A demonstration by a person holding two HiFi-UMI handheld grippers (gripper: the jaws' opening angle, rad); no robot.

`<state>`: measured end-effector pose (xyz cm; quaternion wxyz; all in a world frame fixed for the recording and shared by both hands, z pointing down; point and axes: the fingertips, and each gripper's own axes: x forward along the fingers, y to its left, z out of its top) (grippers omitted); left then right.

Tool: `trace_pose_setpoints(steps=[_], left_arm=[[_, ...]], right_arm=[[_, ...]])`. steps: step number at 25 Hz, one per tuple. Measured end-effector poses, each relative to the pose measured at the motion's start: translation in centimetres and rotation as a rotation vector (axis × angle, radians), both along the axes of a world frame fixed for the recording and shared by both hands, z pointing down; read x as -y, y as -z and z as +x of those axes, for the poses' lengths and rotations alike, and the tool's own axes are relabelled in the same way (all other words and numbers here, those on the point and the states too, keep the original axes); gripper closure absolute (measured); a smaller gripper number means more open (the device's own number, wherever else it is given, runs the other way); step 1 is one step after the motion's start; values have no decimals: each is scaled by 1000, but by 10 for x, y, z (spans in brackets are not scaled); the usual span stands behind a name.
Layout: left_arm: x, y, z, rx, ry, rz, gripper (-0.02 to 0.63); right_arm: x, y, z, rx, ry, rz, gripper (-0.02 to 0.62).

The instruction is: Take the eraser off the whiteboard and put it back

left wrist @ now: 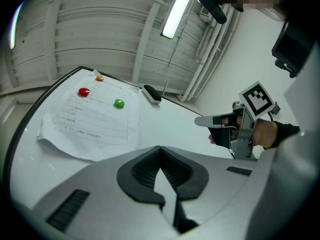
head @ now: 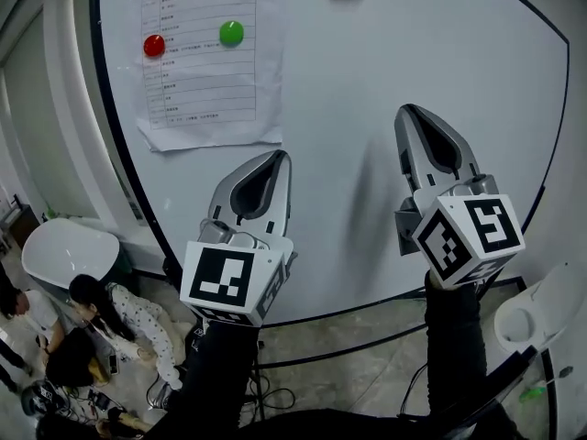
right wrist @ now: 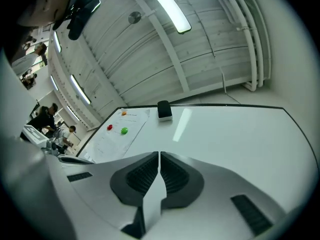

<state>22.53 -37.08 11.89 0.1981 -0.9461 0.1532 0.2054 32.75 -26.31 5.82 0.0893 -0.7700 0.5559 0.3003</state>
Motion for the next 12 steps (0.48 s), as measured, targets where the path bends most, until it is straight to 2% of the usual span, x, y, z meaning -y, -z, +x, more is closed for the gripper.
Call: trace_pose_setpoints(steps=[12], left_arm=[[-7,-25,-13,17,-13,-35,600]], right_arm=[[-19,-45,-6,38,51,-34,584]])
